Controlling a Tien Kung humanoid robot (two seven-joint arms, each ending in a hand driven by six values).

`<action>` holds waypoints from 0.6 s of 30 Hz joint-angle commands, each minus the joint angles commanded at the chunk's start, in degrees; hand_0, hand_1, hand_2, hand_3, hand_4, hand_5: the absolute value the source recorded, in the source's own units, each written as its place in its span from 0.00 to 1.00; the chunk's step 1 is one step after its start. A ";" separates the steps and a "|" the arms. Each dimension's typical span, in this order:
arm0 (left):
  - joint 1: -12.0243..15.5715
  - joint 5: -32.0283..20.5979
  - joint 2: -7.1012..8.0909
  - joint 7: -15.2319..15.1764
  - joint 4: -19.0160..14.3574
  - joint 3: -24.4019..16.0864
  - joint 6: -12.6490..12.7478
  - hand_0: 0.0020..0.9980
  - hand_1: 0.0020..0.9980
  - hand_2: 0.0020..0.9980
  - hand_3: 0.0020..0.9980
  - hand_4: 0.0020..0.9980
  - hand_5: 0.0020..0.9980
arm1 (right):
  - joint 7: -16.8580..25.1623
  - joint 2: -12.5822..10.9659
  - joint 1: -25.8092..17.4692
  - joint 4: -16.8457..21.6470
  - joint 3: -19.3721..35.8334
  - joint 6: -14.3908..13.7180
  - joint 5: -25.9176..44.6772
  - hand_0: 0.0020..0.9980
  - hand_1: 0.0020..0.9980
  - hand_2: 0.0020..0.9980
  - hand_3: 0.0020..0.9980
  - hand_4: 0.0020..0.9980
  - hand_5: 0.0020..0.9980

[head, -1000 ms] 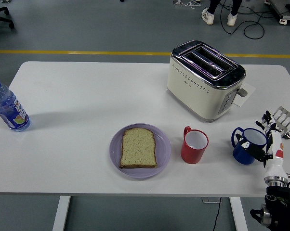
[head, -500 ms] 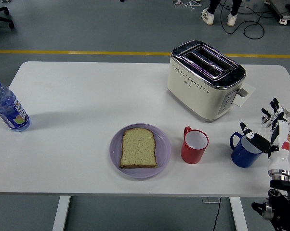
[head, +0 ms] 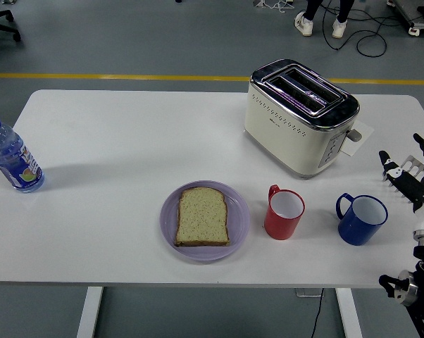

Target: Pick up the cup,pour liquid into bread,place the cup on the desk

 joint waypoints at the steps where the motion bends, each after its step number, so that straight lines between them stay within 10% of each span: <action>1: 0.01 -0.01 0.01 0.00 0.01 0.03 0.00 0.63 0.65 0.65 0.51 0.24 0.85 | -0.56 -0.07 -0.11 0.79 0.51 0.79 0.59 0.85 0.73 0.86 0.87 0.77 0.05; 8: 0.27 -0.02 0.05 -0.01 0.02 0.10 0.00 0.63 0.65 0.65 0.51 0.24 0.85 | -4.78 -1.03 -1.41 6.79 5.04 6.40 8.92 0.73 0.63 0.69 0.64 0.65 0.13; 18: 0.57 -0.18 0.02 0.00 0.08 0.71 0.00 0.64 0.65 0.65 0.51 0.24 0.86 | -10.67 -1.52 -2.79 10.93 10.99 12.45 19.48 0.73 0.63 0.69 0.63 0.64 0.15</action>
